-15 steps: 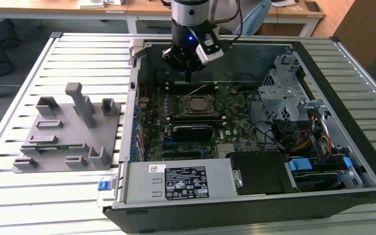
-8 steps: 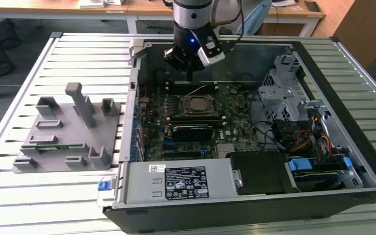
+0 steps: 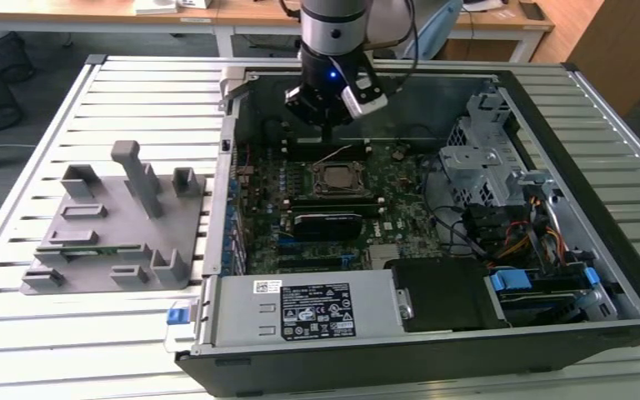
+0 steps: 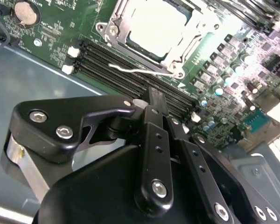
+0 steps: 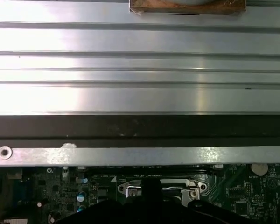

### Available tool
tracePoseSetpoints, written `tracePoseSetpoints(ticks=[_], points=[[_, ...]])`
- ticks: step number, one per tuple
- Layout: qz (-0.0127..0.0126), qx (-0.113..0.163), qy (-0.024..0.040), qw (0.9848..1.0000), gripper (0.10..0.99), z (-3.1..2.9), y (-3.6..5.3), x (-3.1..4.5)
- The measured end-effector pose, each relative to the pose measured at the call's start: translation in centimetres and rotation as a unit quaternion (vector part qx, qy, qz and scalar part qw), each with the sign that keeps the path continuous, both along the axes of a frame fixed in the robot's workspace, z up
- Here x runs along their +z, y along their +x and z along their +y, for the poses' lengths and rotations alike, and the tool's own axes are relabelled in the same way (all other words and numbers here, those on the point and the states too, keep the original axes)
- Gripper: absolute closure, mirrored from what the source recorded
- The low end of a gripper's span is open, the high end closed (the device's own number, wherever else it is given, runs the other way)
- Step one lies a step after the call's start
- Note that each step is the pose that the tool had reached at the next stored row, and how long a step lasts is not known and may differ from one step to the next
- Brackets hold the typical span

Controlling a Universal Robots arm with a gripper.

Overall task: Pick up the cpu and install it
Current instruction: 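Install the first cpu locking lever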

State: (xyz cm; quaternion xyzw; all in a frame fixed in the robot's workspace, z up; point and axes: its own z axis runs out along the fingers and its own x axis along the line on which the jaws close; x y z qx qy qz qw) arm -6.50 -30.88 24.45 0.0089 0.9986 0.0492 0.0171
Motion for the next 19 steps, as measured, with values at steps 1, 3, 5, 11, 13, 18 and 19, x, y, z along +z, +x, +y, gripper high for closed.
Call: tracePoseSetpoints(ticks=[1, 3, 5, 11, 13, 18, 19], points=[[0.0000, 0.000, 0.0000, 1.0000, 0.973, -0.01, 0.08, -0.15], [0.0000, 0.000, -0.0001, 1.0000, 0.973, -0.08, 0.17, -0.43], [0.0000, 0.000, -0.0012, 1.0000, 0.973, -0.12, 0.22, -0.66], [-0.0001, 0.011, -0.0025, 0.9999, 0.973, -0.12, 0.88, -1.39], [0.0000, 0.014, -0.0025, 0.9999, 0.973, -0.12, 1.12, -1.48], [-0.0001, 0.014, -0.0025, 0.9999, 0.973, -0.10, 1.63, -1.62], [0.0000, 0.014, -0.0025, 0.9999, 0.973, -0.08, 1.64, -1.65]])
